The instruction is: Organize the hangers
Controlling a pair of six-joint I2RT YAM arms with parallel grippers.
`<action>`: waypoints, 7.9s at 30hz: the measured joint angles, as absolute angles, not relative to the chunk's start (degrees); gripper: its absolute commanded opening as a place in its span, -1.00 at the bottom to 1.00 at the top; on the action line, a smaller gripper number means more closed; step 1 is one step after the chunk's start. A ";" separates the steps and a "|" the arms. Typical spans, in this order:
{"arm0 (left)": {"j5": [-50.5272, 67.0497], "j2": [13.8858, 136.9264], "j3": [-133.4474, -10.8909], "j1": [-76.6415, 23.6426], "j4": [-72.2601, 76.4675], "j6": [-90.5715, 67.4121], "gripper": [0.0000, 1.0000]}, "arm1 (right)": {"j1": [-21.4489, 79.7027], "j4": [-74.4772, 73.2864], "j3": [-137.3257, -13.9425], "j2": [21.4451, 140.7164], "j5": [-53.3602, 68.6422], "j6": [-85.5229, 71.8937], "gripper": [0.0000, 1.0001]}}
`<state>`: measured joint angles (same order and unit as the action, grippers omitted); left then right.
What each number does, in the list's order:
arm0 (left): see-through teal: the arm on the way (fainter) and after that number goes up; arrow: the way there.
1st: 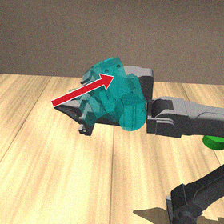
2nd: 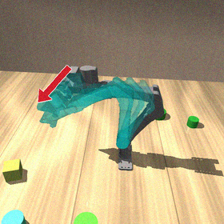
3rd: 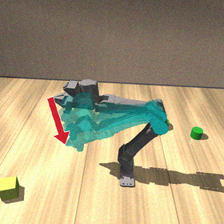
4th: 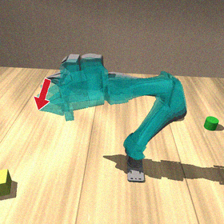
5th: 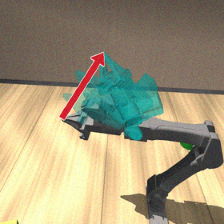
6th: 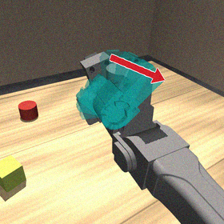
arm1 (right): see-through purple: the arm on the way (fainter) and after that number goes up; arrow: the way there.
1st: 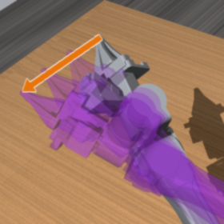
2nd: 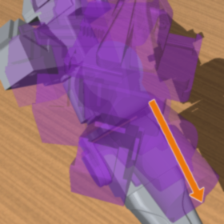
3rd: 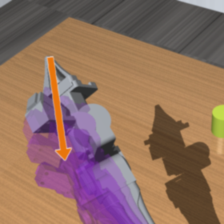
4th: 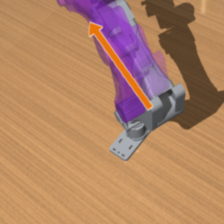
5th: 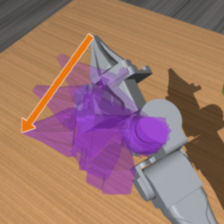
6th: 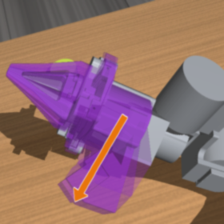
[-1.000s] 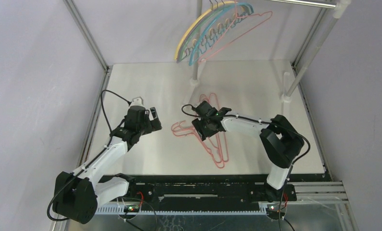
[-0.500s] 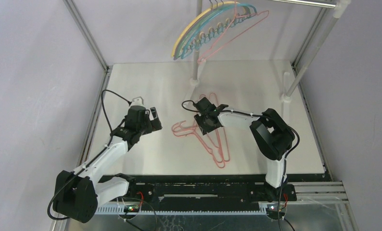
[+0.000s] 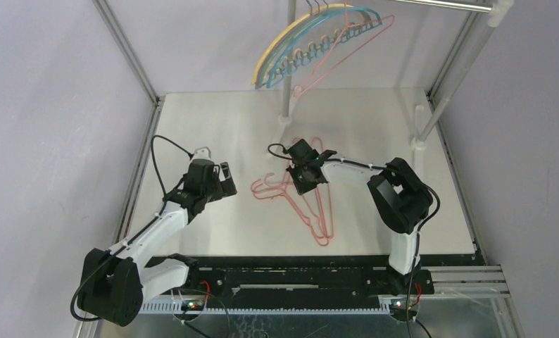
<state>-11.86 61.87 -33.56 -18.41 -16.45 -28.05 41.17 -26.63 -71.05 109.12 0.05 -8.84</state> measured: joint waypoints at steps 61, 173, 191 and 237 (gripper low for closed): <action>-11.44 66.76 -39.40 -18.50 -17.12 -25.10 0.99 | -0.01 -9.54 -106.80 95.64 21.56 -41.52 -1.00; -11.38 64.25 -34.46 -19.16 -14.31 -28.53 0.99 | 36.10 -44.14 -70.39 70.61 16.82 -10.70 -1.00; -10.68 69.32 -36.95 -20.29 -14.46 -28.36 0.99 | 8.73 -48.66 -68.01 53.45 23.44 -13.47 -1.00; -12.01 70.06 -38.68 -20.49 -16.01 -25.04 0.99 | -7.60 -4.27 -101.06 97.56 32.69 -45.43 -1.00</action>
